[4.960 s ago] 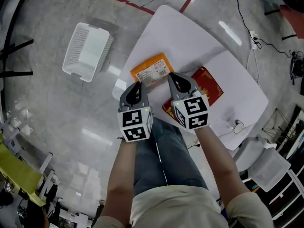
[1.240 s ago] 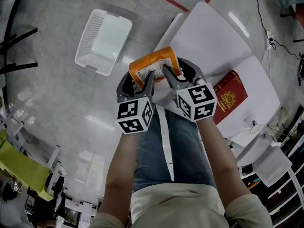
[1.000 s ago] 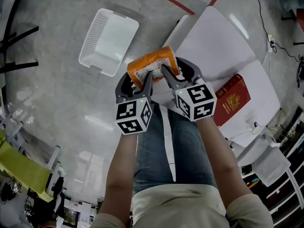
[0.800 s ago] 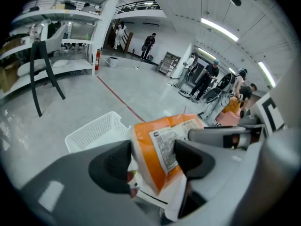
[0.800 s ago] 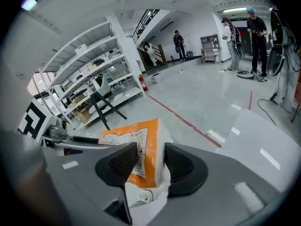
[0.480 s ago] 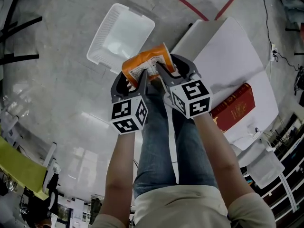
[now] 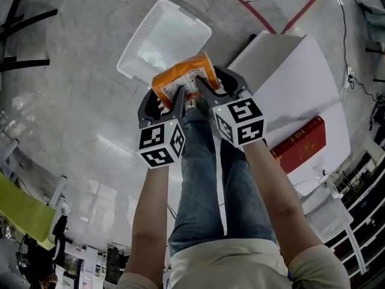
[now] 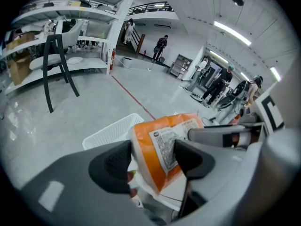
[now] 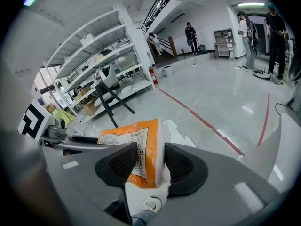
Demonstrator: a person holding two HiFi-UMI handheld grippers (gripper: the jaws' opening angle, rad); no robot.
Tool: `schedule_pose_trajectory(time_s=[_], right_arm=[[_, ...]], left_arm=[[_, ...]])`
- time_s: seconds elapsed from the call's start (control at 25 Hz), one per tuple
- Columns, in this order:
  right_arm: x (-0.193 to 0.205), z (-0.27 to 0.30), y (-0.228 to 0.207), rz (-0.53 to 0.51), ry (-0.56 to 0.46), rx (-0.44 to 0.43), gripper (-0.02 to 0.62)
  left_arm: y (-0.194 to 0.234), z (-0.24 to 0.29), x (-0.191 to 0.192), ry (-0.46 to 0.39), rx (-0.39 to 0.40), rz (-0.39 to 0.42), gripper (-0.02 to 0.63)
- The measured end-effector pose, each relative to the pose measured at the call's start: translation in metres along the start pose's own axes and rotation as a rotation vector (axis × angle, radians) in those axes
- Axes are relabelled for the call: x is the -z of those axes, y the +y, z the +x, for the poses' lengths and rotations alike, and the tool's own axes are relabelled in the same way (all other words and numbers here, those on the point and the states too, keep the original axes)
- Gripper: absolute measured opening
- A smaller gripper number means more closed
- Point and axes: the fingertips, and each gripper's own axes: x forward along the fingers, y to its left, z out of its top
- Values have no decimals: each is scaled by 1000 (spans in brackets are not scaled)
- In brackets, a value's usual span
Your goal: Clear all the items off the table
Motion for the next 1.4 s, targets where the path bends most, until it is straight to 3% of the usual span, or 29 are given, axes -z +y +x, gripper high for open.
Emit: schedule_pose_trajectory(time_s=[0.84, 1.4], right_arm=[[28, 103, -2, -72, 125, -34, 189], [51, 148, -19, -74, 173, -37, 189]], left_arm=[[71, 67, 32, 53, -53, -62, 293], [95, 112, 53, 106, -55, -43, 293]])
